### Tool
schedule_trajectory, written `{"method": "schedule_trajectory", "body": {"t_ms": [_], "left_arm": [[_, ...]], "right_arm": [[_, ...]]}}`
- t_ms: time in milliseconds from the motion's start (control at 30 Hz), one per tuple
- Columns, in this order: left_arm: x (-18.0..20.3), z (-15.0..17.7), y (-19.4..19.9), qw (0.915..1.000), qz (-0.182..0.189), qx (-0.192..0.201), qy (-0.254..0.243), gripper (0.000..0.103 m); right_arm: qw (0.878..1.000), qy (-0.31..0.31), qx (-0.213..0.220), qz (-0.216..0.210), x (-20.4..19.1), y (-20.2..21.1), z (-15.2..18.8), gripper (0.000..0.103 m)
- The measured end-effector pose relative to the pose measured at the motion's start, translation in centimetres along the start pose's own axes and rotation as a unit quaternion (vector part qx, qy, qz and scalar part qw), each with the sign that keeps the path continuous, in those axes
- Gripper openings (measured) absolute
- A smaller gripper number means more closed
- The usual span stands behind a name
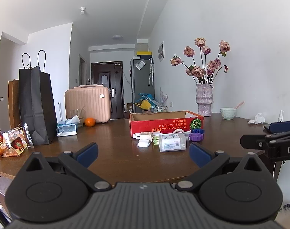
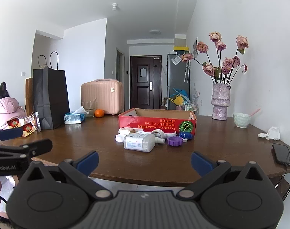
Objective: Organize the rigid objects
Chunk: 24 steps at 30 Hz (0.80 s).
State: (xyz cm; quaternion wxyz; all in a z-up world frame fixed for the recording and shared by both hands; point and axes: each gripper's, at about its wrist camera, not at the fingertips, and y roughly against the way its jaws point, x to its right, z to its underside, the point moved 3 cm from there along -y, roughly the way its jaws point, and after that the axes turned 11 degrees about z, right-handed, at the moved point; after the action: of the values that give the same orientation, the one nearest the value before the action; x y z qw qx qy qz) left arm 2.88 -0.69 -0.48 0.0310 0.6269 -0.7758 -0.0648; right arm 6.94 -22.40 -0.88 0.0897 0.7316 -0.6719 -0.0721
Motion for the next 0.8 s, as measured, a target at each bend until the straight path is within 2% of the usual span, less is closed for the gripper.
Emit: {"method": "schedule_trajectory", "body": {"t_ms": [600,800], "left_arm": [[-0.74,-0.48,0.07,0.9997,-0.019,0.012,-0.003,0.103],[-0.37,-0.48,0.07,0.9998,-0.014,0.013,-0.010,0.103]], "right_arm": [[1.000,0.006,0.021,-0.002,-0.73,0.04,-0.72,0.103],[1.000,0.002,0.019,0.001,-0.45,0.09,-0.57,0.103]]}}
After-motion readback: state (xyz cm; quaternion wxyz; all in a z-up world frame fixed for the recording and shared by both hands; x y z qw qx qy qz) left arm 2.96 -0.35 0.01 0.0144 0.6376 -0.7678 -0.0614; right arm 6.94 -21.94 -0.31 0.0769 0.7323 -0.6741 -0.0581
